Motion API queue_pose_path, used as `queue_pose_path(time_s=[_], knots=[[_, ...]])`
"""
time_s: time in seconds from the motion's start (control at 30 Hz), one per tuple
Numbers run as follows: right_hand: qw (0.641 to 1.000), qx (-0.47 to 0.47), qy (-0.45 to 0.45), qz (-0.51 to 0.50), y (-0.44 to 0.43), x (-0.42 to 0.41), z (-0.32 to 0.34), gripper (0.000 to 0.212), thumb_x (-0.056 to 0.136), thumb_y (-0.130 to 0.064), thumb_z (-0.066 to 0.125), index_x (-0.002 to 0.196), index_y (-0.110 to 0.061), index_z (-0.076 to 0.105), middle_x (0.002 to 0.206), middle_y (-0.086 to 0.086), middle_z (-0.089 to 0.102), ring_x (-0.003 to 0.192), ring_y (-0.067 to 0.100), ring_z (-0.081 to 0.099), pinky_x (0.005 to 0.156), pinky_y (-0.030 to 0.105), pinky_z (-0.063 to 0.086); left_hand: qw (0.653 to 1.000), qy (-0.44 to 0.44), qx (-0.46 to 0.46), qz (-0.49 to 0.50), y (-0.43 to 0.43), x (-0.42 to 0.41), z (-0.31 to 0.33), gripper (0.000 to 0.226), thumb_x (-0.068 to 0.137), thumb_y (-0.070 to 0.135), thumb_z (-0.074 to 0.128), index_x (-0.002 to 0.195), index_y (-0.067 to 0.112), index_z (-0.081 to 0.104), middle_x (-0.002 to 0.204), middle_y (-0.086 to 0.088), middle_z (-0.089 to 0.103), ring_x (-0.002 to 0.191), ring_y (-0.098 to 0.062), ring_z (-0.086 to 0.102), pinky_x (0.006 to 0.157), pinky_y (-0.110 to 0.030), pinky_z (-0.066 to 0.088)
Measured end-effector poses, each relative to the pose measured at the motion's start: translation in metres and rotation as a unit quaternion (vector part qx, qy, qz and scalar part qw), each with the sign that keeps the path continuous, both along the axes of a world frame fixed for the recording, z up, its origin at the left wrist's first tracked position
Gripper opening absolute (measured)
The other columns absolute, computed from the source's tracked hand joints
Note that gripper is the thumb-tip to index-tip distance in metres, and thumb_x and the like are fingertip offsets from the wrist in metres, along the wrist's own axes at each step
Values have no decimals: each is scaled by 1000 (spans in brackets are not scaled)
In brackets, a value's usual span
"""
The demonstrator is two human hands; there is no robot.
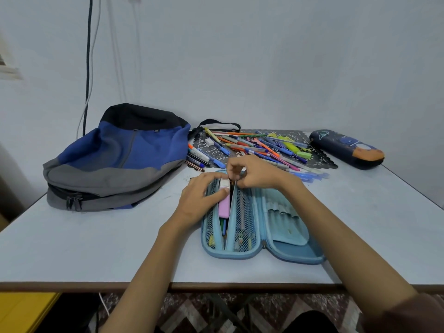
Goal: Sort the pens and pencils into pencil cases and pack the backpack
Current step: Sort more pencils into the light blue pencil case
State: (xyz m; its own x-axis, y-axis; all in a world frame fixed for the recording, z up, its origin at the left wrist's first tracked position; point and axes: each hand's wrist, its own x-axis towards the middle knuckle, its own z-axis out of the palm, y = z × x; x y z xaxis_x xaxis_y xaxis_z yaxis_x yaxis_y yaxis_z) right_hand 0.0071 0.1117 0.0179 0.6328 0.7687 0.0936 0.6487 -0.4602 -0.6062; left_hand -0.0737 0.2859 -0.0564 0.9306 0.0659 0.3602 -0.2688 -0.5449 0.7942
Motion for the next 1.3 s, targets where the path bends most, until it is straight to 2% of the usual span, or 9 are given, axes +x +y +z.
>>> queue_pose_path(time_s=[0.1, 0.23, 0.37, 0.57, 0.7, 0.87, 1.0, 1.13, 1.3], knots=[[1000, 0, 8, 5, 0, 3, 0, 21, 72, 10, 65, 80, -9, 66, 78, -2, 63, 70, 5, 57, 63, 15, 47, 1000, -5, 4, -5, 1, 0, 0, 33, 78, 59, 60, 110, 52, 58, 119, 17, 60, 116, -15, 53, 99, -50, 42], [1000, 0, 22, 9, -3, 3, 0, 21, 74, 8, 68, 77, -13, 73, 86, 4, 63, 69, 0, 57, 66, 14, 47, 1000, 9, -9, -4, -1, -3, 1, 36, 77, 60, 61, 111, 48, 57, 116, 20, 59, 111, -11, 54, 96, -50, 45], [999, -15, 32, 24, -6, 1, 3, 25, 74, 0, 74, 77, -24, 74, 100, 11, 59, 82, 15, 58, 72, 21, 47, 997, 49, -51, -16, -1, -6, 4, 37, 76, 57, 60, 112, 45, 57, 109, 11, 62, 106, -19, 58, 93, -54, 46], [997, -3, 55, 48, -13, -4, 7, 14, 76, -9, 79, 86, -18, 74, 113, 9, 54, 106, 21, 54, 92, 29, 48, 995, 53, -71, -35, -2, -8, 3, 48, 73, 60, 68, 118, 45, 59, 119, 16, 60, 117, -21, 55, 99, -55, 44], [997, 31, 55, 50, -12, -3, 4, 14, 75, -8, 80, 83, -18, 74, 111, 5, 56, 106, 22, 56, 95, 31, 47, 995, 59, -79, -34, -2, -7, 5, 50, 68, 65, 69, 111, 44, 57, 113, 10, 64, 112, -20, 59, 100, -50, 46], [996, 54, 53, 57, -12, -3, 3, 14, 73, -7, 81, 83, -15, 75, 109, 7, 64, 105, 19, 59, 92, 22, 46, 996, 57, -67, -13, -1, -7, 5, 65, 64, 69, 69, 112, 27, 55, 111, 3, 64, 107, -20, 61, 97, -44, 49], [997, 49, 45, 46, -12, -1, 0, 16, 72, -12, 83, 86, -17, 76, 115, -2, 63, 112, 8, 56, 94, 26, 47, 995, 32, -87, 36, 1, -7, 5, 44, 72, 68, 64, 95, 32, 60, 103, 2, 64, 105, -22, 58, 90, -47, 49], [996, 53, 34, 62, -10, -3, -1, 26, 73, -11, 83, 96, -19, 75, 112, -2, 67, 107, 15, 59, 77, 15, 47, 991, -2, 65, 114, 4, -8, 10, 29, 76, 60, 57, 79, 32, 61, 100, 11, 60, 101, -13, 50, 87, -41, 42], [996, 61, 40, 42, -11, 0, -5, 30, 71, -10, 83, 100, -13, 77, 111, -3, 69, 108, 10, 62, 78, 11, 44, 965, -43, 176, 189, -6, -10, 20, 15, 81, 39, 65, 71, 28, 65, 95, 11, 65, 100, -14, 53, 83, -35, 37]])
